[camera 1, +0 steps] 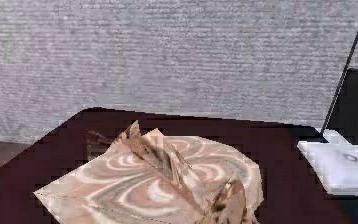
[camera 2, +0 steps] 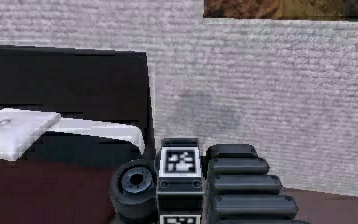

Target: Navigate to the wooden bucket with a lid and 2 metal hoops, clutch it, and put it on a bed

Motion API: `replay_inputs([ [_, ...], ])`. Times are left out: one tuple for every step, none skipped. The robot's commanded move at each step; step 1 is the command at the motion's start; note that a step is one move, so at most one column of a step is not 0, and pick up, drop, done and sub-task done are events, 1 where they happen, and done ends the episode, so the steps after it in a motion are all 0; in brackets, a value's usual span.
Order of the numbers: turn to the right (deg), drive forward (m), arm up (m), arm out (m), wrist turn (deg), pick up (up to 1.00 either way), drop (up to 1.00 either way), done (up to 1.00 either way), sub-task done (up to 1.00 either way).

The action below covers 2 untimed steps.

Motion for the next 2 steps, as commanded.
replay_inputs([
  [-45.0,0.00,0.00,0.00,0.0,0.00,0.00,0.00,0.00],
  [-18.0,0.00,0.00,0.00,0.0,0.00,0.00,0.00,0.00],
])
